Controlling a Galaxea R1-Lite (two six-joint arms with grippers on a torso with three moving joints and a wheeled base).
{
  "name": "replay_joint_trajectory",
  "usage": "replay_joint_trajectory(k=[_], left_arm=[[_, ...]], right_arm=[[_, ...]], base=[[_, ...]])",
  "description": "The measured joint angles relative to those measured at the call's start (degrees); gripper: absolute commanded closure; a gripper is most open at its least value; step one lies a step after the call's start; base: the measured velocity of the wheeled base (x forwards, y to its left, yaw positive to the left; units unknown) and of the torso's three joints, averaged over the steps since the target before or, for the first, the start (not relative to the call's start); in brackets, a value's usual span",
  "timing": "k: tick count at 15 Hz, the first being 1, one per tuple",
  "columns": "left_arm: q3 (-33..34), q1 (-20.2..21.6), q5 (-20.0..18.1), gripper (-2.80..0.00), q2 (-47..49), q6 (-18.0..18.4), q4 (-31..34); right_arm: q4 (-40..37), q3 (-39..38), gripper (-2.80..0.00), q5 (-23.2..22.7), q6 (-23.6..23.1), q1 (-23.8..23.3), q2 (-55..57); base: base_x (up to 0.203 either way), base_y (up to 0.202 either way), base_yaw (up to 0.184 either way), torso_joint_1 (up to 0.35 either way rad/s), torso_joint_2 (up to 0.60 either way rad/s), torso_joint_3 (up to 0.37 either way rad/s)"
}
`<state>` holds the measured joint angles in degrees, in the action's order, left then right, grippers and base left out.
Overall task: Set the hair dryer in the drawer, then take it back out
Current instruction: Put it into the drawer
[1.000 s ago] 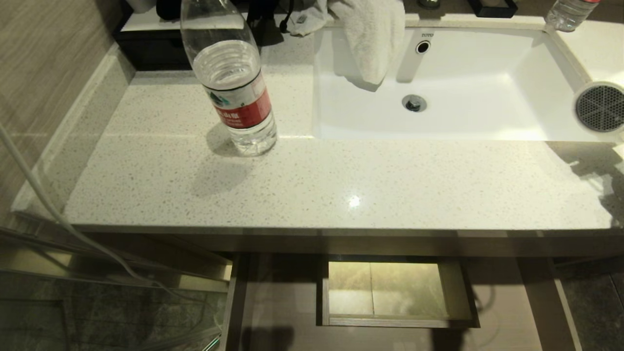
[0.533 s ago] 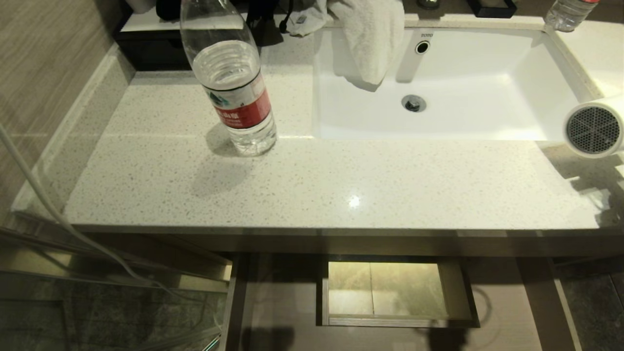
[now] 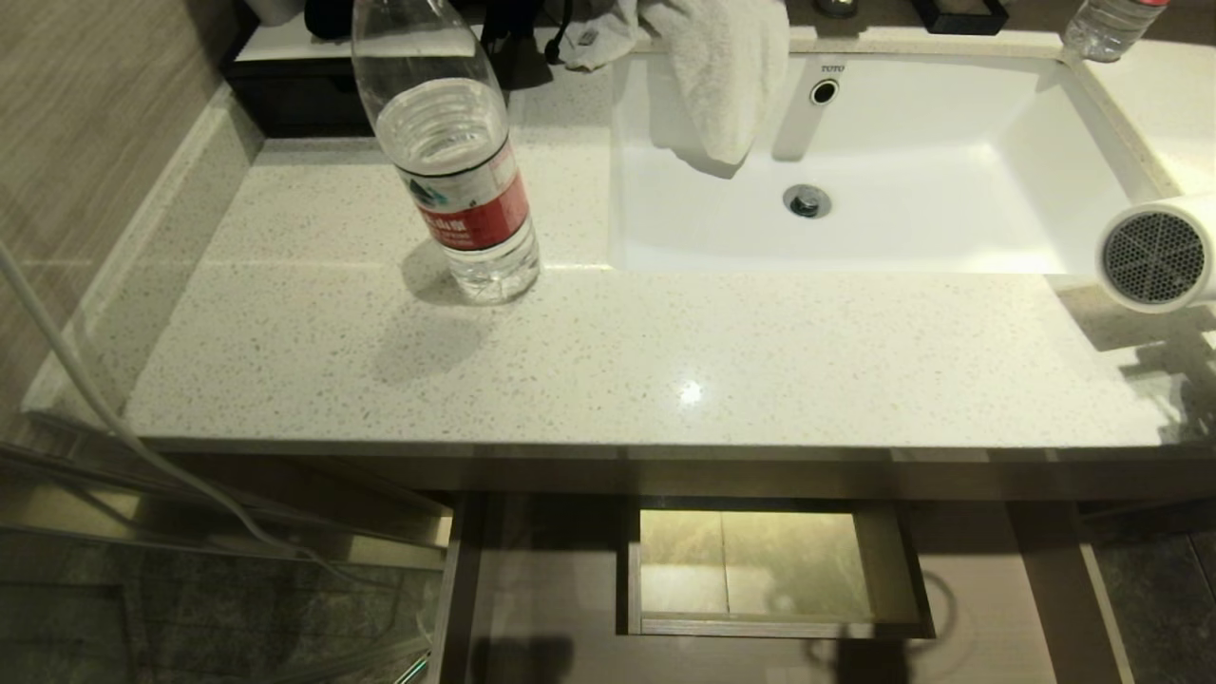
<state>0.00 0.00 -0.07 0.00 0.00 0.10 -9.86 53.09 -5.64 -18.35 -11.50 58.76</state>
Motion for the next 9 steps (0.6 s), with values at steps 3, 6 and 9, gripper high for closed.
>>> replay_joint_trajectory(k=[3, 6, 9], left_arm=[[0.0, 0.0, 0.0, 0.0, 0.0, 0.0, 0.0], [0.0, 0.0, 0.0, 0.0, 0.0, 0.0, 0.0], [0.0, 0.0, 0.0, 0.0, 0.0, 0.0, 0.0]], right_arm=[[2.9, -3.7, 0.0, 0.0, 0.1, 0.1, -2.0], [3.3, -4.9, 0.0, 0.0, 0.0, 0.3, -3.1], [3.4, -5.3, 0.0, -0.1, 0.0, 0.4, -3.8]], base=[[0.0, 0.0, 0.0, 0.0, 0.0, 0.0], [0.0, 0.0, 0.0, -0.243, 0.17, -0.085], [0.0, 0.0, 0.0, -0.361, 0.19, -0.158]])
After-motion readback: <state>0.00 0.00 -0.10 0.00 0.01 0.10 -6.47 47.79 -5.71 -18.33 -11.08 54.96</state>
